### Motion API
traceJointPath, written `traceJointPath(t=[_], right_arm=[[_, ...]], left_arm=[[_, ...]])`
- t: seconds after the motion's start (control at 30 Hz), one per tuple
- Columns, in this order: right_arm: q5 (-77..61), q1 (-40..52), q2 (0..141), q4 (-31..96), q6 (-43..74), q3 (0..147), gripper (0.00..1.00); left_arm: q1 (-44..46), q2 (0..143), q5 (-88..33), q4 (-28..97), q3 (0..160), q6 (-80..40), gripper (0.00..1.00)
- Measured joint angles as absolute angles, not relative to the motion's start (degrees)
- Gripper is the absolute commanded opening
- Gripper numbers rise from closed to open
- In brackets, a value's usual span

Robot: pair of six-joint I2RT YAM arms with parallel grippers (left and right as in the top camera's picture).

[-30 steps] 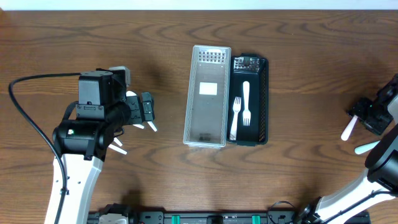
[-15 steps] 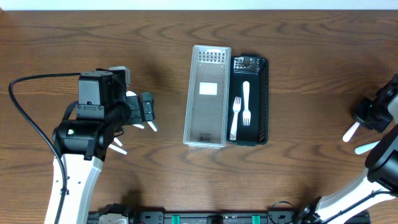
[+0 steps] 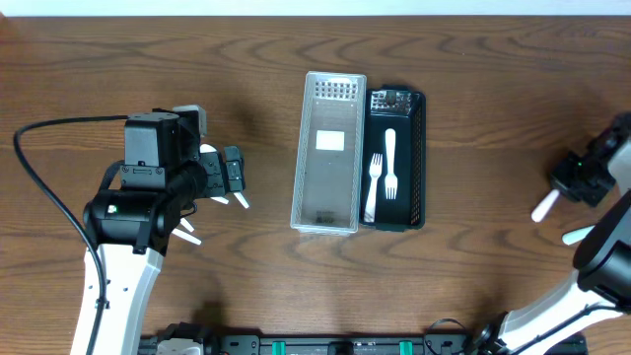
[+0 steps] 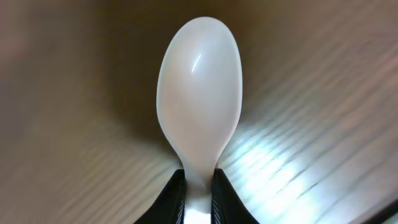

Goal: Pack container
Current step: 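Place the spoon into the black tray with the right gripper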

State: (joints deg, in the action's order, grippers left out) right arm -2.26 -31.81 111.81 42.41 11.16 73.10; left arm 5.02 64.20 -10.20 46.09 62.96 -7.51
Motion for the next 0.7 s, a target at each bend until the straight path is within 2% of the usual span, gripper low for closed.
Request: traceJointPath(t=[0.13,0.37,0.57,0.7], right_arm=[[-2.94,-24.73,103.85,43.44,11.53,73.12,0.04],[-3.42,-2.98,88.31,42.06,14.28,75.09,0.01],[-2.00,10.98,89.06,42.17,21.15,75.16,0.01],[-0.49,16.88,92.90,42.06,24.25,75.16,0.01]], left_arm=[[5.02,64.20,-10.17,46.09,62.96,-7.51,0.98],[5.02,64.20,-10.20,46.09,62.96,-7.51,0.98],[5.02,64.20,-10.20,46.09,62.96,-7.51,0.98],[5.02,64.20,-10.20,46.09,62.96,-7.51,0.98]])
